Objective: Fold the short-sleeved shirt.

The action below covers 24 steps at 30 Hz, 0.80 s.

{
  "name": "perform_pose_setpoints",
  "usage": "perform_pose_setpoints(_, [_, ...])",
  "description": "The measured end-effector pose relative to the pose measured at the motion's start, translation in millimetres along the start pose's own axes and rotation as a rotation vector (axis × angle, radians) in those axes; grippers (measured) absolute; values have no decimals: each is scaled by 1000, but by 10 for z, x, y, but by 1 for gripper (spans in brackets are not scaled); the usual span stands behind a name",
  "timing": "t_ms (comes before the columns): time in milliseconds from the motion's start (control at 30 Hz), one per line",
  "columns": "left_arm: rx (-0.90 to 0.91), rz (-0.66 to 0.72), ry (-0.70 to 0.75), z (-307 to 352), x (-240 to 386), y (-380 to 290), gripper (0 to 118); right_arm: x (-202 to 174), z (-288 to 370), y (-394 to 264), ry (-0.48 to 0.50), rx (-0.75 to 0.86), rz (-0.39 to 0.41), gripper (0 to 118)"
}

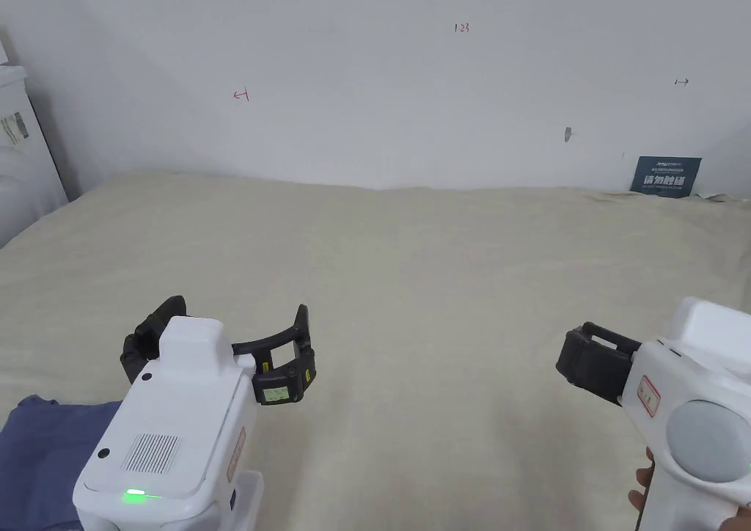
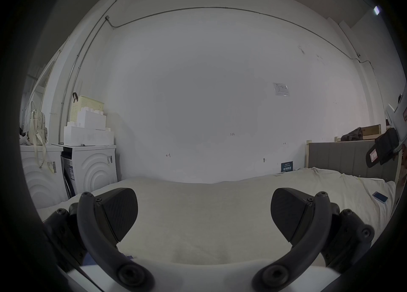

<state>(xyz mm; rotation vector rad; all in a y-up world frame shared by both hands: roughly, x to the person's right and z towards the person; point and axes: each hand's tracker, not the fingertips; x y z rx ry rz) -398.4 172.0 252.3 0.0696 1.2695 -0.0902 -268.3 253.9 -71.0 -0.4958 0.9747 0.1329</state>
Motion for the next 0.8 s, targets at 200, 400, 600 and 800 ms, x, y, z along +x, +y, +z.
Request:
perform_pose_setpoints(200, [7,2,1,6,-1,13,118,149,-22,-33,37,192,60,118])
perform_pose_setpoints(400, [12,4,5,10,2,46,118,201,-23,-233,67,476,110,118])
perform_pose_setpoints(600, [17,-1,5,17,9,58,118,197,-53,-351,53,529,131,118])
perform_pose_setpoints(800, [9,7,9,11,9,47,118,205,-55,-369,62,525,133,118])
